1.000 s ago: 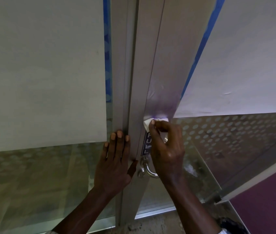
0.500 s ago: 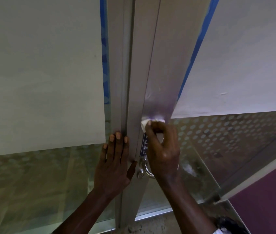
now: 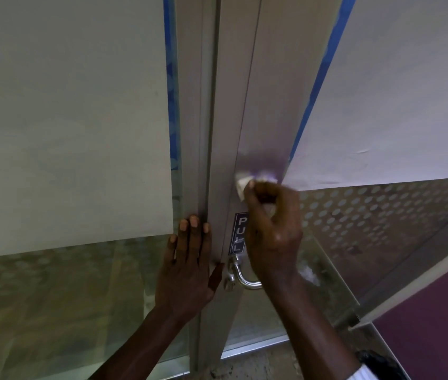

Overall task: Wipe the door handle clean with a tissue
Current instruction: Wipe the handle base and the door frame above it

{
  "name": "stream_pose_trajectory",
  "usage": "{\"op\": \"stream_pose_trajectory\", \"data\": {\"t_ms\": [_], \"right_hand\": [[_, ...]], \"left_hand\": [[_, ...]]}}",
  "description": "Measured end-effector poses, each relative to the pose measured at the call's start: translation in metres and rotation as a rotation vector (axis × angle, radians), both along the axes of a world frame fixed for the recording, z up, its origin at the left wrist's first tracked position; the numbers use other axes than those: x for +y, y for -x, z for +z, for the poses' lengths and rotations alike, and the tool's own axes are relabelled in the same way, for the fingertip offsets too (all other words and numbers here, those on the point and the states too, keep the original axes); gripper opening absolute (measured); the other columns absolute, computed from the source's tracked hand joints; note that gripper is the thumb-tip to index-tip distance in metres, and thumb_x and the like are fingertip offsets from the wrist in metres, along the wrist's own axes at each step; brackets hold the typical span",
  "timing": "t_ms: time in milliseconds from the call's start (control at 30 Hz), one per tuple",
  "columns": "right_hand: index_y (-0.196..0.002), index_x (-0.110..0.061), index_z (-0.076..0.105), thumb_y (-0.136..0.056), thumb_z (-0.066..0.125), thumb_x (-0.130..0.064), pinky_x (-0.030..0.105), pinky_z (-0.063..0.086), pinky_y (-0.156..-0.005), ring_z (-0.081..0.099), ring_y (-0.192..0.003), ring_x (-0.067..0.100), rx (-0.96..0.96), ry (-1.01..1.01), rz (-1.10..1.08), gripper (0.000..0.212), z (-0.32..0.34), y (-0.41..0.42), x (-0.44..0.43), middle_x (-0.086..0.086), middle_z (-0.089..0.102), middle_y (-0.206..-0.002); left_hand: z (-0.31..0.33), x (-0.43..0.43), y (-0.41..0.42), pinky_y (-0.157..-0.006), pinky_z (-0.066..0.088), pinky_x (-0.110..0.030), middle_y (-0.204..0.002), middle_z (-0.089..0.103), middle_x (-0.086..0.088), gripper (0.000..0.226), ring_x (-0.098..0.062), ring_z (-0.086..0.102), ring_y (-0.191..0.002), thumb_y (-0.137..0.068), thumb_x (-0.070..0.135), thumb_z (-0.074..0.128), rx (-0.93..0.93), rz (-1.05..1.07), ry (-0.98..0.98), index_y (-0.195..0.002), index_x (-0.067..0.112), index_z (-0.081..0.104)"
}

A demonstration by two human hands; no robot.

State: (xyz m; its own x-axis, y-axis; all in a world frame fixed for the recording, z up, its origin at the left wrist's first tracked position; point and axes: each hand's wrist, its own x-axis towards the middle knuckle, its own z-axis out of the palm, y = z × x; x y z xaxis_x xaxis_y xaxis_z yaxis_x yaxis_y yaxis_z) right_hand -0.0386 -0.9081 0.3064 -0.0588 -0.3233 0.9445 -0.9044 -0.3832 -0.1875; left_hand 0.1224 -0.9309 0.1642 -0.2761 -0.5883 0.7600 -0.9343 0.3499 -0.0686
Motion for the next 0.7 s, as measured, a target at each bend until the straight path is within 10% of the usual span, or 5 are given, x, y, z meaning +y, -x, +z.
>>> {"op": "stream_pose_trajectory", "data": {"t_ms": [433,700], "right_hand": [[-0.121,0.004,0.08,-0.103,0.071,0.003,0.031,0.061,-0.084,0.069,-0.099,0.033,-0.035,0.137,0.001,0.02,0.037,0.022,-0.023,0.026,0.071,-0.107],[-0.113,0.002,0.083,-0.095,0.078,0.006,0.04,0.065,-0.074,0.075,-0.094,0.03,-0.125,-0.161,0.097,0.019,-0.061,0.008,0.013,0.019,0.077,-0.104]], "left_hand": [[0.0,-0.001,0.003,-0.141,-0.012,-0.048,-0.184,-0.014,-0.024,0.113,-0.038,-0.014,-0.174,-0.096,0.06,0.051,-0.003,0.01,0.038,-0.176,0.002,-0.004],[0.001,-0.001,0.0,-0.141,-0.011,-0.049,-0.184,-0.013,-0.025,0.114,-0.039,-0.014,-0.174,-0.096,0.061,0.052,-0.03,0.008,0.043,-0.175,0.001,-0.004]]}}
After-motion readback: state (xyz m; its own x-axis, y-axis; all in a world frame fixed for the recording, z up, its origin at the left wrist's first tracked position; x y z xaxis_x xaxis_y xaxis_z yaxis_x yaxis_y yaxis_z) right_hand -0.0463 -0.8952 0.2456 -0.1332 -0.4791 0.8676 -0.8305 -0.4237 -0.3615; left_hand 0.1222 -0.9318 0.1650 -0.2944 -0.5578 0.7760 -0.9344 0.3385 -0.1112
